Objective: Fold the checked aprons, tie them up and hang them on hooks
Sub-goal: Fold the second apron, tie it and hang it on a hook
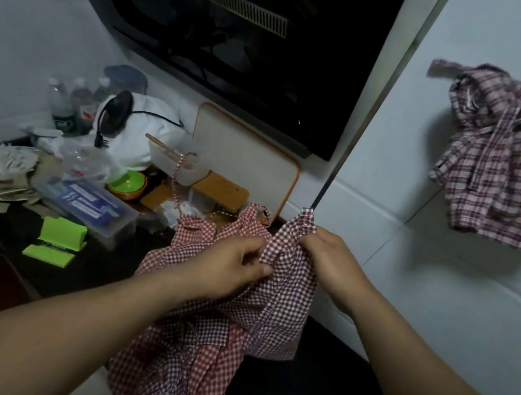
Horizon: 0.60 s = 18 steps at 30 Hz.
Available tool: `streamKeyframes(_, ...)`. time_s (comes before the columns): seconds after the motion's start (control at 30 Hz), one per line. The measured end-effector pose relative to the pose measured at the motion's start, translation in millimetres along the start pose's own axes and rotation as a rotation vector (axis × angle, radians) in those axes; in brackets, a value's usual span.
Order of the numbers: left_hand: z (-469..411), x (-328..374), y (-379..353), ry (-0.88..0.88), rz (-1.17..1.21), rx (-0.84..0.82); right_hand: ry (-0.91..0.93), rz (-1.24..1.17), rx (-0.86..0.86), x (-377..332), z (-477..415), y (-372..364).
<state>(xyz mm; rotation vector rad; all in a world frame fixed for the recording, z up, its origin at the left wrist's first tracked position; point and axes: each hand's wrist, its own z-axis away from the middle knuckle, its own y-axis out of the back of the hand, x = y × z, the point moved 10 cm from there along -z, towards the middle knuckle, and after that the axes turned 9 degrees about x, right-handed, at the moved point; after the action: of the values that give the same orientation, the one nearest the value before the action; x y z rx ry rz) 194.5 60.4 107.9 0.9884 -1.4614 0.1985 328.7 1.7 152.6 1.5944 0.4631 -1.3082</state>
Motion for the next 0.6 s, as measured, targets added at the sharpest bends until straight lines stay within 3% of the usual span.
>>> streamKeyframes(0.2,-24.7,-4.8,17.6,0.002,0.006,0.068,-0.09,0.054,0.013,15.7,-5.0,25.7)
streamKeyframes(0.37,-37.2,18.4,19.2,-0.15,-0.07,0.029,0.003,0.09,0.045,3.1,-4.9,30.7)
streamKeyframes(0.6,-40.7,41.2,14.5,-0.342,-0.144,-0.048,0.165,0.363,0.174,-25.2,7.8,51.1)
